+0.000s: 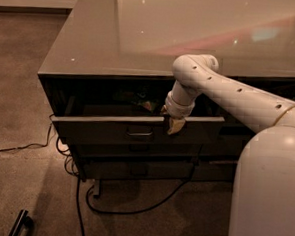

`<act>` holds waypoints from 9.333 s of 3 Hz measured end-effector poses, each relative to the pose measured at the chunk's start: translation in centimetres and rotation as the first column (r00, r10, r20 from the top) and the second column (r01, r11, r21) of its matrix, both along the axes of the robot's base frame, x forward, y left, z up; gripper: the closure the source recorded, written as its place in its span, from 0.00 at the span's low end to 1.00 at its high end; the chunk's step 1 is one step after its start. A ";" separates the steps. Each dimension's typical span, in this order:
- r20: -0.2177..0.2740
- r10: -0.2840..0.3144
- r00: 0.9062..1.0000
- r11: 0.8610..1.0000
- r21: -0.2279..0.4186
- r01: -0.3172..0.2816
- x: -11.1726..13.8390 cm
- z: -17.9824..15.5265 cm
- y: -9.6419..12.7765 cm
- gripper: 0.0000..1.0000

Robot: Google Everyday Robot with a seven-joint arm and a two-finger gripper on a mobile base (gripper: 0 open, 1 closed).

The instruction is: Open top drawer

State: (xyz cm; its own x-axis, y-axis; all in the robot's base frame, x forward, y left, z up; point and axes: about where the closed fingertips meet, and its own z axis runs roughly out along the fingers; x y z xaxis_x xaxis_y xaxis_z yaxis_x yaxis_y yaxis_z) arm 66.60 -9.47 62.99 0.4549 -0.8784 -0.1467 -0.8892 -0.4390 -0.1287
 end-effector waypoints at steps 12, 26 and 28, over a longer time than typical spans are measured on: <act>0.086 -0.083 0.993 0.987 -0.133 0.094 -5.7 -2.0 -2.5 0.50; 0.253 -0.352 0.901 0.935 0.067 0.347 -15.4 8.7 -8.6 0.41; 0.329 -0.423 0.844 0.905 0.195 0.378 -13.9 12.4 -10.8 0.88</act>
Offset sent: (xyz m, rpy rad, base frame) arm -0.1330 -0.0270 -0.0219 -0.0170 -0.0112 -0.0157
